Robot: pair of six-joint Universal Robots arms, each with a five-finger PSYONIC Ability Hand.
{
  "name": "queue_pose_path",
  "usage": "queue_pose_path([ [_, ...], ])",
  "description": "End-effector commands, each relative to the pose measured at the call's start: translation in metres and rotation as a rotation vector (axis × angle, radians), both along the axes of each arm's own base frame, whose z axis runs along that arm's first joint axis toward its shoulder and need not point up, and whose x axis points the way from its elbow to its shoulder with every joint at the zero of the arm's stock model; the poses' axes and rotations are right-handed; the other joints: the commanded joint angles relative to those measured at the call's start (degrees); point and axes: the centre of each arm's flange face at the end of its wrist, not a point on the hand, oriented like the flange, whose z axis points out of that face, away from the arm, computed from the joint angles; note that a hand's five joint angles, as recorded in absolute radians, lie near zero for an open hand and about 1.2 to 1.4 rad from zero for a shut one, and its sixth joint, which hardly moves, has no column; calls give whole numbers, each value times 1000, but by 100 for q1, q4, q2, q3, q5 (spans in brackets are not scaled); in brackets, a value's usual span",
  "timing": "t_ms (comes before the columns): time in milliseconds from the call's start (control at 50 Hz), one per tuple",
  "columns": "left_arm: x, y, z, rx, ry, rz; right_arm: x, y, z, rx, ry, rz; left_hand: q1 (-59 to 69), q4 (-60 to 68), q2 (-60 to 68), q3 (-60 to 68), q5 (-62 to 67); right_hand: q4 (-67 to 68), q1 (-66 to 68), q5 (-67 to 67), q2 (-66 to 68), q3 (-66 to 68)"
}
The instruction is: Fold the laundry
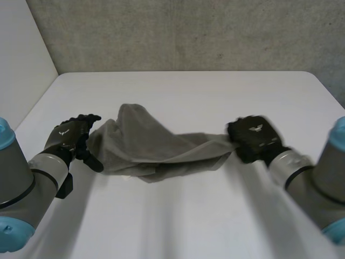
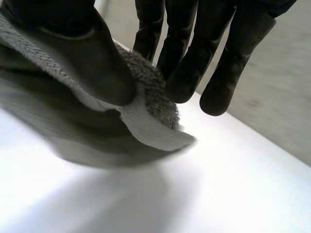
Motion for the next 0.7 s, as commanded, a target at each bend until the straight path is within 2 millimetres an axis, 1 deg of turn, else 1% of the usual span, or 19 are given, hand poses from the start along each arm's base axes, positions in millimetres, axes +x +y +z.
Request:
queue_pose_path([
  [20,-3,4,-3,10,-4,-14,-50,-48,4,-45,42,-161,8,52,45,36,-202,340,437,516,523,344],
  [40,-5,6,-5,15,-3,-29,-53,-52,1,-44,51,-168,41,85,78,69,-169,340,437,516,523,344],
  [160,-16,12,-13,48,4,-105,-53,-54,-4,-34,60,-164,176,220,213,204,-34,340,437,516,523,344],
  [300,-28,20,-29,89,-23,-211,-53,-56,-2,-43,58,-163,478,522,515,506,268,340,437,516,523,344],
  [380,-34,21,-33,86,-57,-249,-56,-61,-2,-45,58,-172,883,927,919,911,672,340,437,516,523,344],
  [400,-39,22,-34,80,-69,-277,-56,-61,-2,-45,58,-172,933,977,969,961,722,340,437,516,523,344],
  [420,-46,23,-32,66,-72,-308,-58,-63,-4,-42,59,-180,933,977,970,961,723,340,437,516,523,344],
  [440,-46,23,-32,66,-72,-309,-58,-63,-4,-41,59,-180,933,977,970,961,723,340,437,516,523,344],
  [460,-54,24,-31,55,-67,-340,-59,-64,-5,-37,60,-184,933,977,970,961,723,340,437,516,523,344],
  [480,-54,24,-31,55,-67,-340,-59,-64,-5,-37,60,-184,933,977,970,961,723,340,437,516,523,344],
  [520,-71,23,-26,21,-49,-382,-59,-64,-5,-37,60,-184,916,960,953,944,706,340,437,516,523,344],
  [540,-71,23,-26,21,-49,-382,-59,-63,-6,-34,61,-184,916,960,953,944,706,340,437,516,523,344],
  [560,-80,19,-20,-7,-39,-396,-59,-63,-6,-34,61,-184,916,960,953,944,706,340,437,516,523,344],
  [580,-80,19,-20,-8,-39,-396,-59,-63,-7,-32,61,-183,916,960,953,944,706,340,437,516,523,344],
  [620,-101,8,-10,-56,14,-397,-59,-62,-7,-29,61,-181,916,960,953,944,706,340,437,516,523,344],
  [640,-101,8,-10,-56,14,-397,-58,-62,-8,-27,63,-179,916,960,953,944,706,340,437,516,523,344],
  [660,-111,1,-5,-75,42,-385,-58,-62,-9,-24,63,-177,916,960,953,944,706,340,437,516,523,344],
  [680,-111,1,-5,-75,42,-385,-58,-62,-9,-24,63,-177,916,960,953,944,706,340,437,516,523,344],
  [700,-120,-5,-4,-88,63,-372,-58,-61,-11,-18,64,-177,900,944,936,928,689,340,437,516,523,344],
])
